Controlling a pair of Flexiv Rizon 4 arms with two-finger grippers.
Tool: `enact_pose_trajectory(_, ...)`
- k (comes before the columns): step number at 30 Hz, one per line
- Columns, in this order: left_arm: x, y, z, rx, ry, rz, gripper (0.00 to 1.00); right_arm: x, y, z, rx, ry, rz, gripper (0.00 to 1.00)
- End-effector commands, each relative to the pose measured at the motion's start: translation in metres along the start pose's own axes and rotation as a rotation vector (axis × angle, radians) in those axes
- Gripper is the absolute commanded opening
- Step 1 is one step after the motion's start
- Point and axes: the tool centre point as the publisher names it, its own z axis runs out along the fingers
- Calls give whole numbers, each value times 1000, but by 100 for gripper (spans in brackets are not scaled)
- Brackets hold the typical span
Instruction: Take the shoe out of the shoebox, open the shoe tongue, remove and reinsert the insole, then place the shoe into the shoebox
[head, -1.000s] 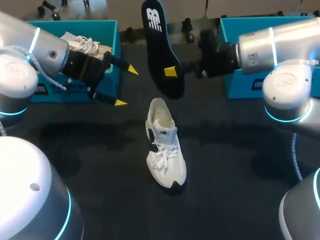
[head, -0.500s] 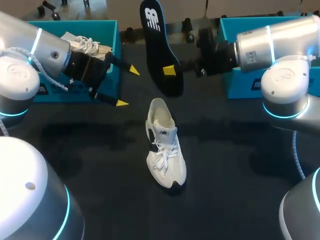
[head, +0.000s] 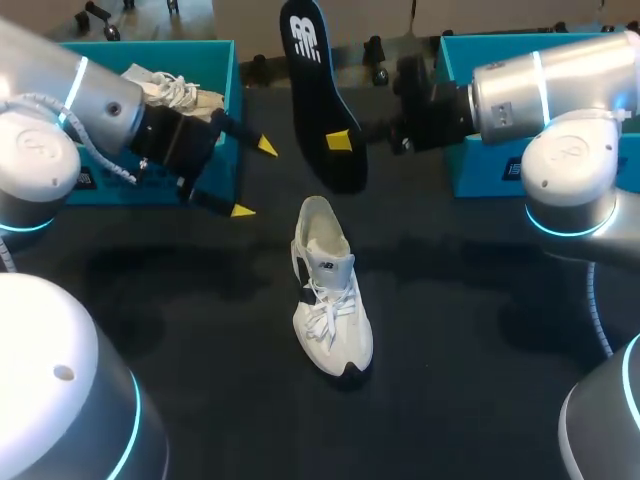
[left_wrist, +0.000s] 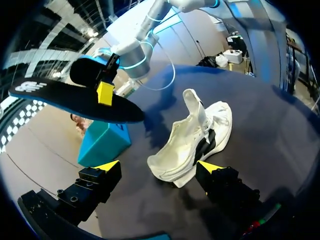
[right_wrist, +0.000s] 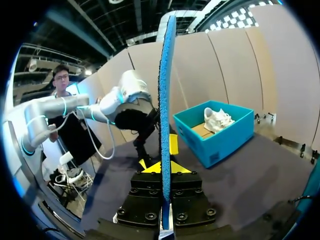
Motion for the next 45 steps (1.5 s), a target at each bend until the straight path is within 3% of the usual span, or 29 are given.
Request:
enact_pose_trajectory(1, 0, -1, 7, -25, 23, -36, 100, -2, -4, 3, -3, -5, -10, 0)
enact_pose_trajectory(11, 25, 24, 34, -78, 46, -155, 100, -12, -16, 20, -34, 49, -1, 0)
enact_pose_trajectory(23, 39, 38, 67, -162, 127, -250, 100, -11, -12, 43, -65, 110, 24, 0)
enact_pose_trajectory(45, 43, 49, 62, -159, 34, -377, 100, -6, -40, 58, -113, 163, 72, 0)
